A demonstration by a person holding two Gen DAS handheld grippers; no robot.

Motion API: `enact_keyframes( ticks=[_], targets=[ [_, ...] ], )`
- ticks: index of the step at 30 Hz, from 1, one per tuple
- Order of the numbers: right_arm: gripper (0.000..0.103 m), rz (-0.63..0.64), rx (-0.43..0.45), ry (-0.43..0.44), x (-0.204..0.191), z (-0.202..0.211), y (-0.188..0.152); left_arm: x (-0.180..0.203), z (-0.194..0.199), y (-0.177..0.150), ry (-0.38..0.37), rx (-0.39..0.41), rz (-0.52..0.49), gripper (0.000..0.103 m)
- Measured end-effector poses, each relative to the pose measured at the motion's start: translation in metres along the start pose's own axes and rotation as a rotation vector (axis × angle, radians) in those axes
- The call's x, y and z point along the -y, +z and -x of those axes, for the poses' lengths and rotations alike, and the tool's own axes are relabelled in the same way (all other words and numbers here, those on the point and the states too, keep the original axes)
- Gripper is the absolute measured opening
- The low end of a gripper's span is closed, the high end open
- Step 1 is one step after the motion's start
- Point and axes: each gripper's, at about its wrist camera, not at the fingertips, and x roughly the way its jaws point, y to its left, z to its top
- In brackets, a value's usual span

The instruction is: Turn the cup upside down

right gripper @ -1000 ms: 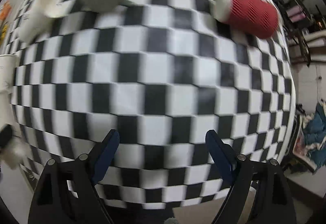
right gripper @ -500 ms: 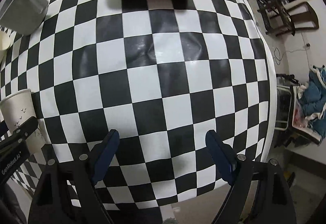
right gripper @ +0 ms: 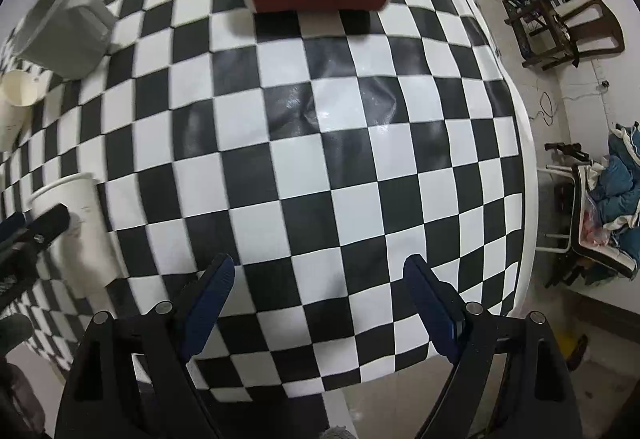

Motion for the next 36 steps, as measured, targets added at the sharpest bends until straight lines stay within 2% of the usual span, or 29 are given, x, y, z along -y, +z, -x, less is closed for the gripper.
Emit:
enact_keyframes(
  ticks=[3, 5, 8, 11, 14, 16, 18, 19, 24, 27, 29, 31, 33, 36],
  targets=[
    [0.088, 0.125, 0.071, 0.008, -0.015, 0.029, -0.001, -0.027, 0.049, -0.012, 0.016, 0.125, 0.046, 0.103],
    [0.089, 0.291, 0.133, -0.023, -0.036, 0.051, -0.004, -0.035, 0.064, -0.025, 0.072, 0.190, 0.076, 0.103],
    [0.090, 0.624, 0.215, -0.138, -0.084, 0.077, -0.014, -0.057, 0.073, -0.047, 0.204, 0.240, 0.129, 0.103],
    [0.090, 1.011, 0.281, -0.270, -0.140, 0.084, -0.039, -0.088, 0.045, -0.073, 0.327, 0.185, 0.175, 0.103],
    [0.090, 1.449, 0.361, -0.464, -0.188, 0.067, -0.078, -0.106, 0.005, -0.086, 0.372, 0.102, 0.214, 0.103],
    [0.090, 1.762, 0.430, -0.601, -0.205, 0.046, -0.106, -0.111, -0.015, -0.097, 0.379, 0.060, 0.218, 0.103],
    [0.088, 2.126, 0.487, -0.793, -0.202, 0.011, -0.135, -0.114, -0.039, -0.102, 0.377, 0.009, 0.226, 0.103],
    [0.087, 2.264, 0.498, -0.875, -0.199, -0.002, -0.141, -0.114, -0.047, -0.104, 0.371, -0.006, 0.228, 0.103],
    [0.081, 2.748, 0.556, -1.156, -0.170, -0.050, -0.147, -0.121, -0.071, -0.104, 0.344, -0.030, 0.243, 0.103],
    [0.073, 2.892, 0.563, -1.226, -0.158, -0.069, -0.137, -0.126, -0.075, -0.103, 0.333, -0.032, 0.249, 0.103],
    [0.065, 2.918, 0.559, -1.228, -0.156, -0.078, -0.133, -0.131, -0.077, -0.102, 0.333, -0.032, 0.251, 0.103],
    [0.065, 2.918, 0.559, -1.203, -0.156, -0.079, -0.130, -0.135, -0.076, -0.102, 0.336, -0.030, 0.254, 0.103],
    [0.061, 2.860, 0.526, -1.131, -0.163, -0.070, -0.127, -0.143, -0.071, -0.100, 0.343, -0.024, 0.258, 0.103],
    [0.061, 2.649, 0.378, -0.980, -0.187, -0.056, -0.126, -0.157, -0.060, -0.095, 0.345, 0.004, 0.273, 0.103]
  ],
)
